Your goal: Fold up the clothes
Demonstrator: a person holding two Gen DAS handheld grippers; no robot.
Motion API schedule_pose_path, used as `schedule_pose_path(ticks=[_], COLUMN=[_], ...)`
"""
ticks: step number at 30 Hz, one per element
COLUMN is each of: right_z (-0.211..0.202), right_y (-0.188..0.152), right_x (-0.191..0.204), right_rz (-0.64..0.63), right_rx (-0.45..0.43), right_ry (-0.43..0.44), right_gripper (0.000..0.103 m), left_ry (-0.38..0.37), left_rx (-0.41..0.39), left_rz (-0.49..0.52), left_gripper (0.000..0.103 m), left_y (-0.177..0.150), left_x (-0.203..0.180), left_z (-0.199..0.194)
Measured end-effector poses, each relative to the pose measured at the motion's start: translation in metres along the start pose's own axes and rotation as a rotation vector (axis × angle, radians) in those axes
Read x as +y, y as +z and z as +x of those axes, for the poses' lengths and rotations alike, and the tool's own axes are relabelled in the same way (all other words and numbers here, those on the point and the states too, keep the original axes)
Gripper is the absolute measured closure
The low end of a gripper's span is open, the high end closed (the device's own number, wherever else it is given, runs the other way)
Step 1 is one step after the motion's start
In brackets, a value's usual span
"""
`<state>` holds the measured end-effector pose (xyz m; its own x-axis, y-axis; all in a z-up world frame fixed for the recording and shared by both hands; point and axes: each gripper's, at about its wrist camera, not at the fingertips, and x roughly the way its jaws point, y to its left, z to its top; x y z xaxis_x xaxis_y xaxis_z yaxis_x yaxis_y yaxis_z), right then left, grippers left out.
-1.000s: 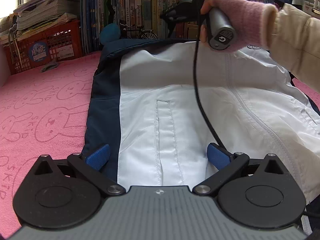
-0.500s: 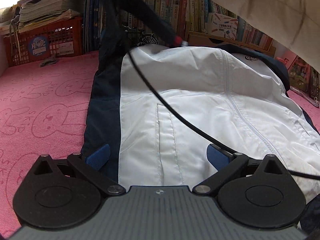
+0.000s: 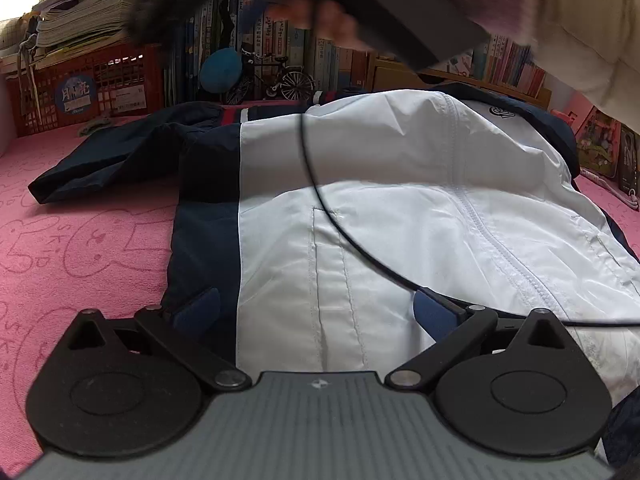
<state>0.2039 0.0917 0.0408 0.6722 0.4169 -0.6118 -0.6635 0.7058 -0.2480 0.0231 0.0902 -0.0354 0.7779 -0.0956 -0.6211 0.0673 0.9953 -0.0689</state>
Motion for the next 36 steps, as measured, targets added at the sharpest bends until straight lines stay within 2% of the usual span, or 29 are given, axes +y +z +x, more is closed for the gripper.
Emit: schedule_pose_path(ticks=[3, 4, 7, 8, 9, 10, 11, 13, 15, 19, 22, 25, 28, 30, 31, 32, 33, 34, 35, 36], right_z=[0.013, 0.017, 0.034, 0.038, 0.035, 0.031, 0.028, 0.021, 0.005, -0.07, -0.141, -0.205, -0.25, -0.267, -0.273, -0.276, -0.279, -0.284, -0.289, -0.294], right_y=[-0.035, -0.047, -0.085, -0.096, -0.103, -0.109, -0.116, -0.129, -0.139, -0.164, -0.194, -0.239, -0.3, -0.346, -0.368, -0.386, -0.404, -0.415, -0.426, -0.435], right_x=[-0.071, -0.089, -0.126, -0.138, -0.148, -0.158, -0.167, -0.187, -0.211, -0.251, -0.278, -0.309, -0.341, -0.357, -0.361, -0.359, -0.355, -0.347, -0.339, -0.331], right_rz=[0.165, 0.195, 0.289, 0.323, 0.377, 0.43, 0.483, 0.59, 0.686, 0.683, 0.706, 0.755, 0.879, 0.983, 1.025, 1.037, 1.046, 1.039, 1.031, 1.026], right_rx=[0.051, 0.077, 0.204, 0.239, 0.239, 0.238, 0.238, 0.236, 0.204, 0.067, -0.048, -0.128, -0.09, -0.014, 0.027, 0.062, 0.09, 0.085, 0.081, 0.075], right_ry=[-0.253, -0.306, -0.252, -0.238, -0.248, -0.259, -0.269, -0.289, -0.331, -0.535, -0.684, -0.835, -0.938, -0.942, -0.937, -0.928, -0.918, -0.901, -0.883, -0.865], right_gripper=[0.015, 0.015, 0.006, 0.007, 0.01, 0.028, 0.06, 0.087, 0.09, 0.092, 0.092, 0.092, 0.088, 0.087, 0.082, 0.069, 0.061, 0.042, 0.031, 0.029], left_ry=[0.002, 0.005, 0.011, 0.012, 0.012, 0.012, 0.013, 0.015, 0.017, 0.024, 0.028, 0.031, 0.037, 0.037, 0.038, 0.038, 0.038, 0.037, 0.03, 0.022], left_rx=[0.002, 0.003, 0.007, 0.008, 0.008, 0.009, 0.009, 0.011, 0.012, 0.017, 0.02, 0.022, 0.025, 0.026, 0.026, 0.026, 0.026, 0.026, 0.024, 0.021], left_rz=[0.003, 0.006, 0.015, 0.016, 0.017, 0.017, 0.018, 0.021, 0.024, 0.034, 0.04, 0.043, 0.048, 0.048, 0.048, 0.048, 0.048, 0.047, 0.043, 0.038], left_gripper=[0.0, 0.0, 0.0, 0.0, 0.0, 0.0, 0.0, 0.0, 0.0, 0.0, 0.0, 0.0, 0.0, 0.0, 0.0, 0.0, 0.0, 0.0, 0.0, 0.0], left_y=[0.0, 0.0, 0.0, 0.0, -0.001, -0.001, -0.001, -0.001, -0.001, -0.001, -0.001, -0.001, -0.001, -0.001, -0.001, -0.001, -0.001, -0.001, -0.001, -0.001], left_x=[0.0, -0.001, -0.002, -0.001, -0.001, -0.001, -0.001, -0.001, -0.002, -0.003, -0.004, -0.004, -0.006, -0.006, -0.006, -0.007, -0.007, -0.007, -0.006, -0.005], left_z=[0.0, 0.0, 0.001, 0.0, 0.0, 0.0, 0.0, 0.0, 0.0, 0.0, 0.001, 0.001, 0.002, 0.002, 0.002, 0.002, 0.002, 0.002, 0.002, 0.001])
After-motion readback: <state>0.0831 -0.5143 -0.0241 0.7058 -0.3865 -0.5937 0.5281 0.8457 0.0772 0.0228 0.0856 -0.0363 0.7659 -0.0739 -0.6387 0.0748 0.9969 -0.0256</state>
